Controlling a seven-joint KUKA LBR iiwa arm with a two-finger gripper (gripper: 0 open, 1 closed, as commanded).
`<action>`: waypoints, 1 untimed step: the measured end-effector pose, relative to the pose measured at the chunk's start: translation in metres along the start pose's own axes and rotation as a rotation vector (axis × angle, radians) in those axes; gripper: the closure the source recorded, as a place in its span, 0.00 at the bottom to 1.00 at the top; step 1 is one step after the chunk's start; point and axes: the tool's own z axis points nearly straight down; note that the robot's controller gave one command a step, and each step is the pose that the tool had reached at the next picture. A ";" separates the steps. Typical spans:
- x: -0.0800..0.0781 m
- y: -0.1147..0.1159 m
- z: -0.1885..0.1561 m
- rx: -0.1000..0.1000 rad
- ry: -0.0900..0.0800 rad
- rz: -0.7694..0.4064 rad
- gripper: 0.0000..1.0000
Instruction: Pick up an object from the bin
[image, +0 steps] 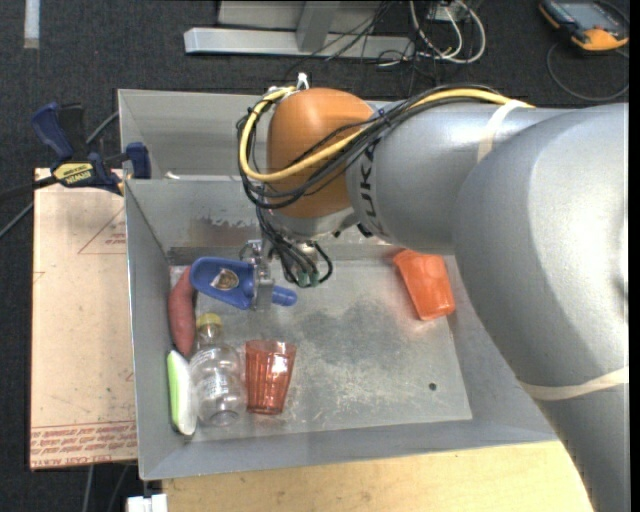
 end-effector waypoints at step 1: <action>-0.001 0.000 -0.015 -0.001 -0.006 0.000 1.00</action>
Offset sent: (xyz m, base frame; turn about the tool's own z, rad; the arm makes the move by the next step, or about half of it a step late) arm -0.0001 -0.0001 0.0640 0.0000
